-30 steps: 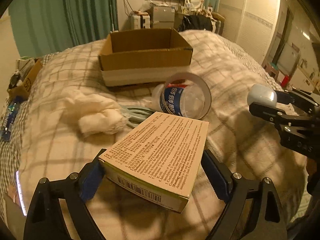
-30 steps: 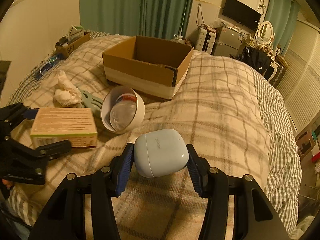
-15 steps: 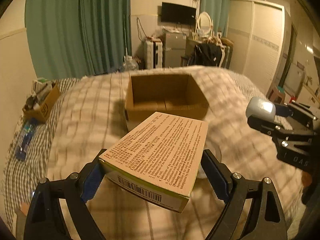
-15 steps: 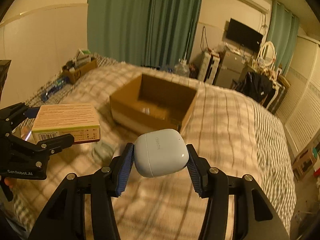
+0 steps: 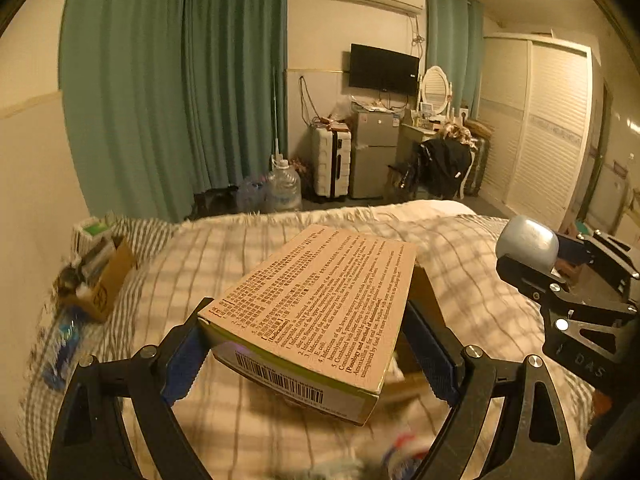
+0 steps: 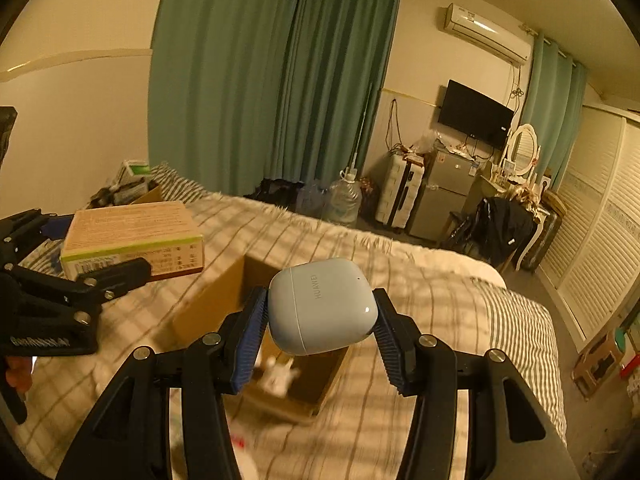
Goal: Organize objects
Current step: 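Lower both held items into the cardboard box and open both grippers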
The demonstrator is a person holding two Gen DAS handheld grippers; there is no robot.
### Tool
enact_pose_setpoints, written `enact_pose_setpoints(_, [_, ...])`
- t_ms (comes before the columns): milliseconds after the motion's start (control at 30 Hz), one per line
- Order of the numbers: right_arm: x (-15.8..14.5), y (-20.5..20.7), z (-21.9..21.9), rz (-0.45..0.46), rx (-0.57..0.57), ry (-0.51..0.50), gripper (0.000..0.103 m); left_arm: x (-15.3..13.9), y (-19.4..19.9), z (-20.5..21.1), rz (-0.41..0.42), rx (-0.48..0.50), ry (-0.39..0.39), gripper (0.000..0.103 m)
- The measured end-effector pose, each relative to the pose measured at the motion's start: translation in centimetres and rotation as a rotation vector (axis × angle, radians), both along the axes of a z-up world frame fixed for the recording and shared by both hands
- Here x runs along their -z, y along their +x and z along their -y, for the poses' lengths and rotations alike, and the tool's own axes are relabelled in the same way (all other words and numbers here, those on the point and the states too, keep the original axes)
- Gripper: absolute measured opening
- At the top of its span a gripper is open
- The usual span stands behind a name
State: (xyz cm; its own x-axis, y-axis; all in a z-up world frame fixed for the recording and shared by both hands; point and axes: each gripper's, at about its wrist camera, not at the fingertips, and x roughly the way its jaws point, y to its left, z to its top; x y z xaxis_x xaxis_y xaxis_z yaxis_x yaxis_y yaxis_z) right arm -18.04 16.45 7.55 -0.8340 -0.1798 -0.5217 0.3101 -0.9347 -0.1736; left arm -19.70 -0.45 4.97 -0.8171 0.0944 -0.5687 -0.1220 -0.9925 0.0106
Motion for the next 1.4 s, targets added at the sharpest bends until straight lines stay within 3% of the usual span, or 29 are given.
enact_pose_setpoints(133, [0.0,-3.6,0.8,0.011,0.017,0.014,0.051,0.5,-3.8,-0.9,0.001,-0.018,-0.022,0.093])
enact_pose_setpoints(267, [1.5,-7.1,1.7,0.049,0.028,0.027,0.051,3.0,-6.9,-1.9,0.013,-0.052,-0.083,0.093])
enact_pose_setpoints(533, [8.7,-13.0,1.8,0.204,0.060,0.033,0.051,9.7,-10.0,-1.6,0.135,-0.066,-0.079,0.093])
enact_pose_setpoints(700, [12.2,-13.8,0.5,0.277,0.077,0.006,0.051,12.0,-10.7,-1.9,0.172,-0.038,-0.079,0.093])
enact_pose_setpoints(833, [12.5,-13.7,-0.3,0.277,0.081,-0.015,0.051,12.2,-11.0,-2.2,0.189,-0.021,-0.085,0.094])
enact_pose_setpoints(900, [11.7,-13.1,-0.7,0.251,0.090,-0.013,0.068,11.6,-10.9,-2.1,0.183,-0.027,-0.086,0.095])
enact_pose_setpoints(933, [11.1,-12.7,-0.4,0.232,0.097,-0.011,0.072,10.9,-10.5,-2.0,0.172,-0.028,-0.082,0.096])
enact_pose_setpoints(1133, [5.9,-9.5,-1.6,0.171,0.113,-0.039,0.073,6.1,-8.0,-0.7,0.108,-0.049,-0.056,0.102])
enact_pose_setpoints(1267, [1.3,-5.8,-2.6,0.113,0.123,-0.020,0.073,1.6,-4.2,0.7,0.039,-0.057,-0.014,0.103])
enact_pose_setpoints(1400, [-3.0,-1.5,-3.1,0.043,0.114,-0.008,0.078,-1.7,-0.4,1.5,-0.012,-0.041,-0.037,0.103])
